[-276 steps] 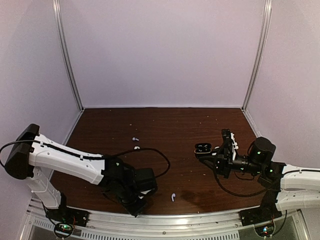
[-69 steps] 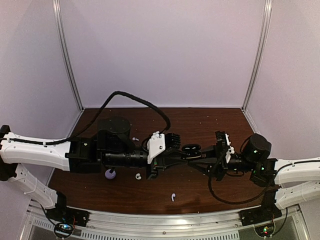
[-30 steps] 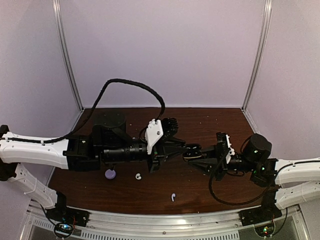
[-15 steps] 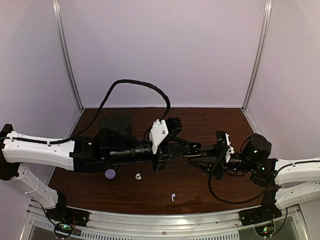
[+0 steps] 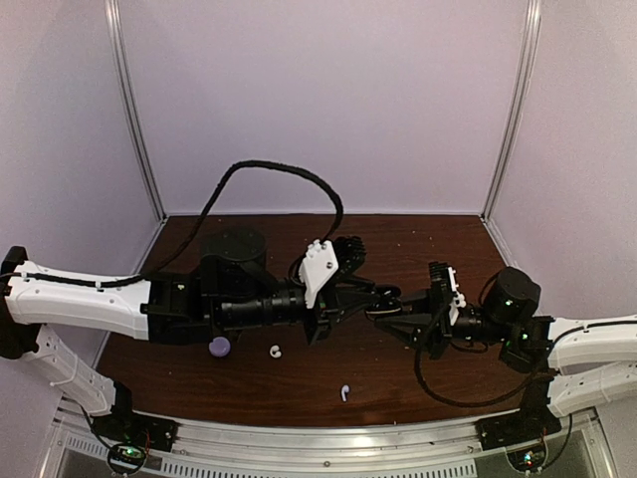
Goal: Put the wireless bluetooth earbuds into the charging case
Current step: Insert the left earbud into the left side groove of the charging case.
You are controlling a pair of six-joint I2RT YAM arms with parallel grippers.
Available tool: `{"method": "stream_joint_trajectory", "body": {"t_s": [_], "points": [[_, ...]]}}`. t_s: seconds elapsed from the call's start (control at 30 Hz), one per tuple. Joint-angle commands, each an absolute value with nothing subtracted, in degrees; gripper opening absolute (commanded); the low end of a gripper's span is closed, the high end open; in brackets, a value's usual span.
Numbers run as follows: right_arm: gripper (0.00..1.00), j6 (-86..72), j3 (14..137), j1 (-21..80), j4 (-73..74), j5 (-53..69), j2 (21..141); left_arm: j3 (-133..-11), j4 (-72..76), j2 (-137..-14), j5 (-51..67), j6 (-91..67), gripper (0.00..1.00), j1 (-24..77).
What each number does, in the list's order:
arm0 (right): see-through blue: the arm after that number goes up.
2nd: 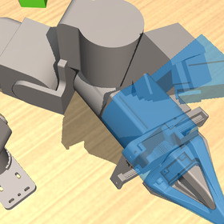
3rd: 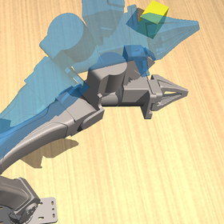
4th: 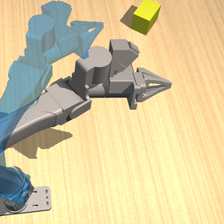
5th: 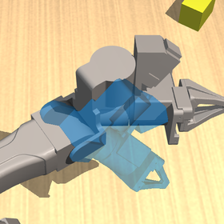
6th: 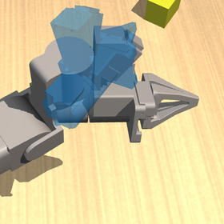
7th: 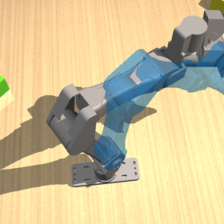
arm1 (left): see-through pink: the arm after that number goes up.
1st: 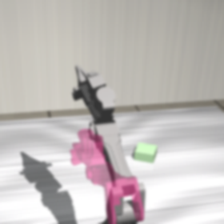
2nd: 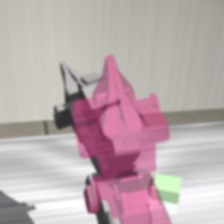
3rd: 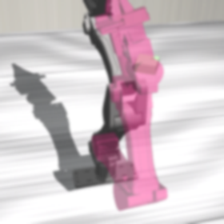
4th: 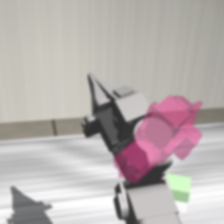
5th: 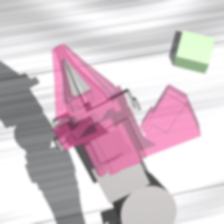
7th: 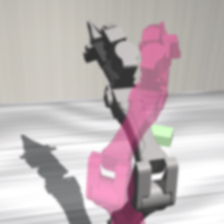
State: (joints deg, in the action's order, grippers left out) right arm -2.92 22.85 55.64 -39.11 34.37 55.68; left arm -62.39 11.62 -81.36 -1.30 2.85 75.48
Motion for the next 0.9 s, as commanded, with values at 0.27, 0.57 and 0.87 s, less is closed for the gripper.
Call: {"method": "stream_joint_trajectory", "body": {"t_s": [0.27, 0.57, 0.87], "points": [[0.00, -1.63, 22.15, 56.07, -44.39, 30.60, 53.83, -63.90, 7.84, -82.78, -2.28, 0.93, 0.00, 75.51], [0.00, -1.26, 22.32, 56.07, -45.80, 32.78, 54.90, -63.98, 8.05, -83.33, 0.00, 2.36, 0.00, 75.51], [0.00, 1.21, 22.25, 56.10, -45.03, 32.11, 54.44, -65.40, 6.89, -84.38, -0.90, 2.30, 0.00, 75.58]]}}
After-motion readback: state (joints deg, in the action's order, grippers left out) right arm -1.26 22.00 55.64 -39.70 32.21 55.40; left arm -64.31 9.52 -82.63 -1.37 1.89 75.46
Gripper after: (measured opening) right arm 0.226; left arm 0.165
